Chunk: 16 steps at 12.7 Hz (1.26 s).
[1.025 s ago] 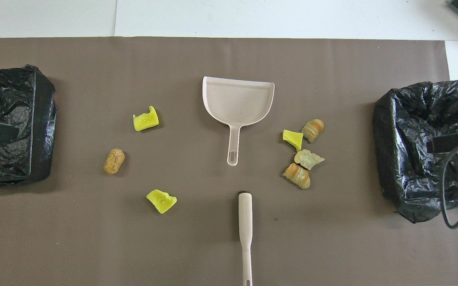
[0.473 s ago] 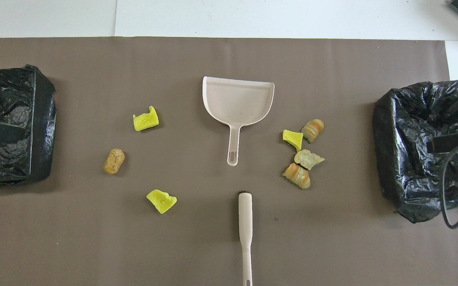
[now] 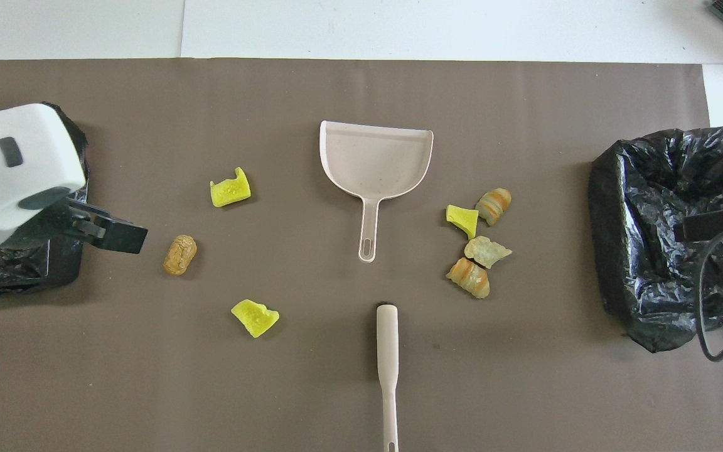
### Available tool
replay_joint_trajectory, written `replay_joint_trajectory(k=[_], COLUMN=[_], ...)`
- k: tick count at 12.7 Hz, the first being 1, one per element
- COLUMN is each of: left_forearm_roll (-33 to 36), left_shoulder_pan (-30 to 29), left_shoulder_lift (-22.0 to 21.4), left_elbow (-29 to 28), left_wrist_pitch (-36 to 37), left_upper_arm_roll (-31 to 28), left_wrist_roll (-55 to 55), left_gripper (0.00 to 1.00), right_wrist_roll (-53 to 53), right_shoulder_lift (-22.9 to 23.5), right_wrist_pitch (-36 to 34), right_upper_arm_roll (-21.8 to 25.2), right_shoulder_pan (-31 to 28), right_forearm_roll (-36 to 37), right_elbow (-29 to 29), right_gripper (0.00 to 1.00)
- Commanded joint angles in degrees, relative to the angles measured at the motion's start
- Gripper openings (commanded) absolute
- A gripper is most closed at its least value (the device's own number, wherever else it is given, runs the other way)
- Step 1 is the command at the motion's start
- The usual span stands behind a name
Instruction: Sweep and dump trash in bin
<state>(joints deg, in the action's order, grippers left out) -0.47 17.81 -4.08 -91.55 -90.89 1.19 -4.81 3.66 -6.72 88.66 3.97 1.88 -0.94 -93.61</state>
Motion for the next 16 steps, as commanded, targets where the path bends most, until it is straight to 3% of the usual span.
replay_joint_trajectory(k=[1,5,8,12,16], left_forearm_roll=[-0.6,-1.0,-1.0,-1.0,-1.3], left_shoulder_pan=[8.0,18.9,26.6,36.7,42.6], left_shoulder_lift=[-2.6,-3.7,-3.7,-2.2,0.4], left_elbow=[-8.4,-18.8,-26.7,-36.4,-39.1], left_wrist_pitch=[-5.9,-14.5,-20.8,-32.7,-38.0], left_upper_arm_roll=[-0.8,-0.8,-0.8,-0.8,-0.7], left_wrist_roll=[9.7,26.4,38.0,52.7,58.2], left_gripper=[1.00,1.00,1.00,1.00,1.00], right_wrist_roll=[2.0,1.0,-3.6,-9.9,-13.3], right_shoulder_lift=[-0.5,-0.4,0.2,5.5,5.9], right_wrist_pitch=[-1.5,1.2,7.7,12.9,13.2], right_upper_arm_roll=[0.7,0.4,0.3,0.3,0.3], right_shoulder_pan=[-1.2,-0.6,1.1,5.1,7.6], right_forearm_roll=[-0.3,0.7,0.7,0.4,-0.3], right_elbow=[0.0,-3.6,-8.8,-8.8,-13.1], right_gripper=[1.00,1.00,1.00,1.00,1.00])
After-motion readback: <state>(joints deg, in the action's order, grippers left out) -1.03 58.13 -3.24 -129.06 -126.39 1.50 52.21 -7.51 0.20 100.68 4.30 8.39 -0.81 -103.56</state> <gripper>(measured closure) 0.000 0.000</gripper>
